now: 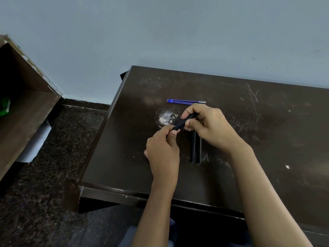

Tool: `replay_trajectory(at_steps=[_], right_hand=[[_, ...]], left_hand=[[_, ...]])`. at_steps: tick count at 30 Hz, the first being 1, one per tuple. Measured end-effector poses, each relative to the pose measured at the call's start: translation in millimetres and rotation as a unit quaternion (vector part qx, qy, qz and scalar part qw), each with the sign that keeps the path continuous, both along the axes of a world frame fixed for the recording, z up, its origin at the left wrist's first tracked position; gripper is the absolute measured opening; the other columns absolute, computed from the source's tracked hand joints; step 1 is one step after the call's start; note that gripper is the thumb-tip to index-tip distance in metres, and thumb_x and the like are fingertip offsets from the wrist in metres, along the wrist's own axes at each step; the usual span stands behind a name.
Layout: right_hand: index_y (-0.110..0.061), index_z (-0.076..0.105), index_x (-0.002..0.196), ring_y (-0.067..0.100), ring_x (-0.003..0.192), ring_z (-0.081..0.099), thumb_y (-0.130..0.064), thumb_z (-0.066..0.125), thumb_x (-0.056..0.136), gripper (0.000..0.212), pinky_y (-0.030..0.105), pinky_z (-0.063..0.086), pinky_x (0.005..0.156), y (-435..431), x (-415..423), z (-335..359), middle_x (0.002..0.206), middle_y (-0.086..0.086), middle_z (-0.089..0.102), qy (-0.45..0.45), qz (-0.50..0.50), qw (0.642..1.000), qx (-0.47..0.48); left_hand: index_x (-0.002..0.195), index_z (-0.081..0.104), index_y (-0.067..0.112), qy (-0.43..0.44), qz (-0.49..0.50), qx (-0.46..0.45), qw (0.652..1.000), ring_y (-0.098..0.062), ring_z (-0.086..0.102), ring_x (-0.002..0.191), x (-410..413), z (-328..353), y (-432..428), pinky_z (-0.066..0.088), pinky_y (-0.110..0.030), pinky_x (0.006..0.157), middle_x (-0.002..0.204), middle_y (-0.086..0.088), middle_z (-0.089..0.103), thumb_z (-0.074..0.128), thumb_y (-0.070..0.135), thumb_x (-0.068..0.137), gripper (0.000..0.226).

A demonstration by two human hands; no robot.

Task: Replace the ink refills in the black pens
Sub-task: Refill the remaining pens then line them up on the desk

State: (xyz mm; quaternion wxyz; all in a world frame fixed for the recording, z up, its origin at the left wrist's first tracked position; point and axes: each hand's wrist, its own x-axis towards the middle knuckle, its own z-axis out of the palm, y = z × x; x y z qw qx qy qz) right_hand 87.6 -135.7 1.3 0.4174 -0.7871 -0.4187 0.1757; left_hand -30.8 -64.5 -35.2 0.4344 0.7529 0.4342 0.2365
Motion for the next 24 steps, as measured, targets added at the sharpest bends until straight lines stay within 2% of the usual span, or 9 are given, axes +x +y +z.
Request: replay_trajectory(at_steps=[2,6,9,12,15,17,19,21,24], right_hand=[[-0.016,0.065,0.093,0.01,0.068,0.069,-0.001,0.061,0.087,0.017,0.027,0.056,0.075,-3,2,1,0.073,0.003,0.07,0.008,-0.003,1.0,-0.007],[-0.013,0.067,0.09,0.007,0.056,0.064,-0.01,0.063,0.088,0.005,0.013,0.049,0.063,-3,2,1,0.065,-0.005,0.065,-0.012,-0.002,0.999,-0.032],[-0.011,0.066,0.093,0.005,0.054,0.062,-0.012,0.062,0.089,0.005,0.011,0.047,0.061,-1,0,-2,0.068,-0.007,0.063,-0.008,-0.013,0.999,-0.038],[-0.017,0.062,0.105,0.006,0.061,0.064,-0.015,0.063,0.089,0.016,0.015,0.05,0.067,2,-2,-6,0.077,0.001,0.067,0.013,-0.035,0.999,-0.01],[-0.024,0.057,0.12,0.011,0.071,0.065,-0.02,0.066,0.087,0.034,0.02,0.051,0.071,3,-1,-6,0.082,0.0,0.066,0.023,-0.093,0.995,0.023],[-0.021,0.058,0.119,0.01,0.073,0.063,-0.019,0.066,0.087,0.033,0.016,0.047,0.069,-1,6,-5,0.083,-0.002,0.067,0.014,-0.156,0.987,0.016],[-0.02,0.061,0.119,0.01,0.077,0.059,-0.018,0.066,0.087,0.032,0.015,0.043,0.07,-7,13,-6,0.089,0.001,0.067,0.005,-0.202,0.978,-0.041],[-0.019,0.06,0.122,0.012,0.083,0.056,-0.018,0.066,0.087,0.036,0.021,0.041,0.076,-14,16,-8,0.094,0.003,0.066,0.012,-0.223,0.969,-0.103],[-0.018,0.057,0.127,0.013,0.086,0.055,-0.018,0.067,0.086,0.043,0.025,0.043,0.08,-21,12,-13,0.092,0.001,0.063,0.032,-0.23,0.961,-0.149]], left_hand=[[0.105,0.068,0.027,-0.009,0.0,-0.003,1.0,-0.021,0.062,0.091,0,0,-1,0.049,-0.051,0.088,0.086,0.009,0.069,0.055,0.023,0.094,0.018],[0.107,0.07,0.024,-0.007,-0.001,0.013,1.0,-0.019,0.063,0.094,0,-3,-2,0.049,-0.049,0.09,0.09,0.009,0.071,0.057,0.021,0.093,0.019],[0.11,0.068,0.026,0.012,-0.004,0.022,1.0,-0.016,0.062,0.096,-2,0,-2,0.046,-0.045,0.095,0.094,0.009,0.071,0.055,0.024,0.095,0.02],[0.112,0.065,0.032,0.068,0.004,0.035,0.997,-0.01,0.059,0.095,-4,10,-6,0.031,-0.03,0.093,0.093,0.011,0.068,0.051,0.029,0.097,0.021],[0.109,0.061,0.032,0.072,0.001,0.012,0.997,-0.007,0.06,0.085,-4,13,-11,0.039,-0.037,0.097,0.085,0.014,0.066,0.049,0.03,0.097,0.017],[0.102,0.058,0.029,0.056,0.011,-0.003,0.998,-0.006,0.062,0.077,-4,14,-13,0.049,-0.042,0.089,0.081,0.013,0.067,0.05,0.03,0.096,0.01],[0.098,0.059,0.024,0.054,0.015,-0.02,0.998,-0.003,0.06,0.07,-3,17,-15,0.052,-0.029,0.069,0.08,0.011,0.066,0.05,0.027,0.096,0.01],[0.099,0.061,0.019,0.064,0.009,-0.02,0.998,-0.003,0.057,0.068,0,19,-17,0.038,-0.013,0.054,0.083,0.008,0.064,0.049,0.024,0.097,0.013],[0.1,0.062,0.012,0.083,-0.001,0.005,0.997,-0.009,0.051,0.076,11,18,-16,0.03,-0.012,0.052,0.092,0.002,0.059,0.046,0.021,0.098,0.018]])
